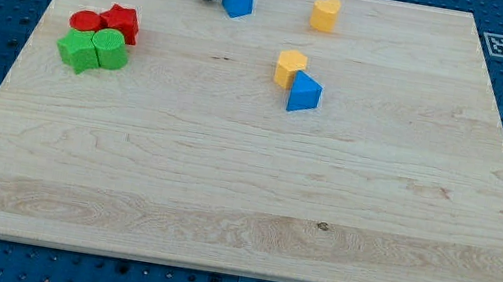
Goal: Keep blue cube in between red star and yellow heart
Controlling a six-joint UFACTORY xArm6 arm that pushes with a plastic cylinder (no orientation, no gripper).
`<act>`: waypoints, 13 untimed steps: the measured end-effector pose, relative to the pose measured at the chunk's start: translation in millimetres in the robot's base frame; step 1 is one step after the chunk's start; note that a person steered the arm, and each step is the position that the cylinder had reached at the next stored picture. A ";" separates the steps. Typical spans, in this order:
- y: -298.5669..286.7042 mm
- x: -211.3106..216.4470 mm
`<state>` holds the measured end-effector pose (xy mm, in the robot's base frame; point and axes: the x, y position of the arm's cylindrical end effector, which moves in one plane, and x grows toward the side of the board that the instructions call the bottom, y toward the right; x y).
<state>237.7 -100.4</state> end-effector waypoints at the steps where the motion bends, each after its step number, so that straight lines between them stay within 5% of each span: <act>1: 7.7 -17.5; 10: 109.3 6.5; 13: 56.8 -29.9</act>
<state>207.8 -43.6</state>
